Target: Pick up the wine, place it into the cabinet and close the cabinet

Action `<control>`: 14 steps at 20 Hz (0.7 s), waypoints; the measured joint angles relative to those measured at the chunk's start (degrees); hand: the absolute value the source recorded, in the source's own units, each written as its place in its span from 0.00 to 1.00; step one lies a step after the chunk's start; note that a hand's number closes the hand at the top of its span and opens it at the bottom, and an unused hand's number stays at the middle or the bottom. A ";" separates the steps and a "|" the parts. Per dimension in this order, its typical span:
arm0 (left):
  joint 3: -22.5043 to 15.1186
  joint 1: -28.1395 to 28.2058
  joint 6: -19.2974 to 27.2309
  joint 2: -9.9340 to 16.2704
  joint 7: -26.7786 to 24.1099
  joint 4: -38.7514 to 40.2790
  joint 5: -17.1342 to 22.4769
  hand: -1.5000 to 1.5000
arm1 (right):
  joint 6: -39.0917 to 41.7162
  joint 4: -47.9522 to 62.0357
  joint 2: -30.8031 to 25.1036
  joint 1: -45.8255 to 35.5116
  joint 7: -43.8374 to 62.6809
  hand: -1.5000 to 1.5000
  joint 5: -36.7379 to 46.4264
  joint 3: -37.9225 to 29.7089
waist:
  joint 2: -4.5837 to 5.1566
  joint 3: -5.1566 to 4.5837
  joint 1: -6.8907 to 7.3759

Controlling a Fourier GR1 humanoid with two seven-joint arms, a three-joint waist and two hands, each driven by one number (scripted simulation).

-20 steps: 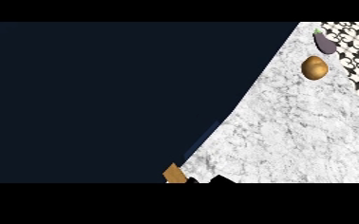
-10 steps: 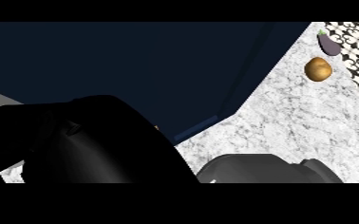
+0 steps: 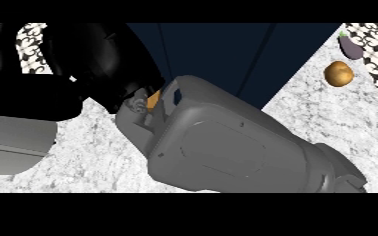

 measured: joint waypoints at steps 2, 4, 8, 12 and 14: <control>1.57 0.48 -0.86 0.47 0.56 0.07 0.70 1.00 | 0.62 5.54 0.02 -0.92 -3.28 1.00 -0.69 -1.49 | 0.09 0.01 0.07; 2.38 0.06 -1.11 0.50 1.05 0.53 1.14 1.00 | 1.70 10.92 0.04 -2.00 -6.74 1.00 -1.12 -3.04 | 0.05 0.01 -0.02; 3.57 -0.06 -1.82 0.17 1.80 1.13 1.73 1.00 | 4.14 16.05 0.07 -2.40 -12.14 1.00 -1.83 -3.43 | -1.17 -0.10 -0.11; 4.41 0.15 -1.39 -0.01 2.49 0.07 2.33 1.00 | 5.83 18.00 -0.03 -1.57 -16.21 1.00 -1.84 -3.29 | -2.16 -0.29 0.10; 4.51 0.04 -1.26 -0.13 2.73 0.13 2.39 1.00 | 6.86 18.48 -0.10 -1.09 -18.10 1.00 -1.87 -3.41 | -2.44 -0.43 0.20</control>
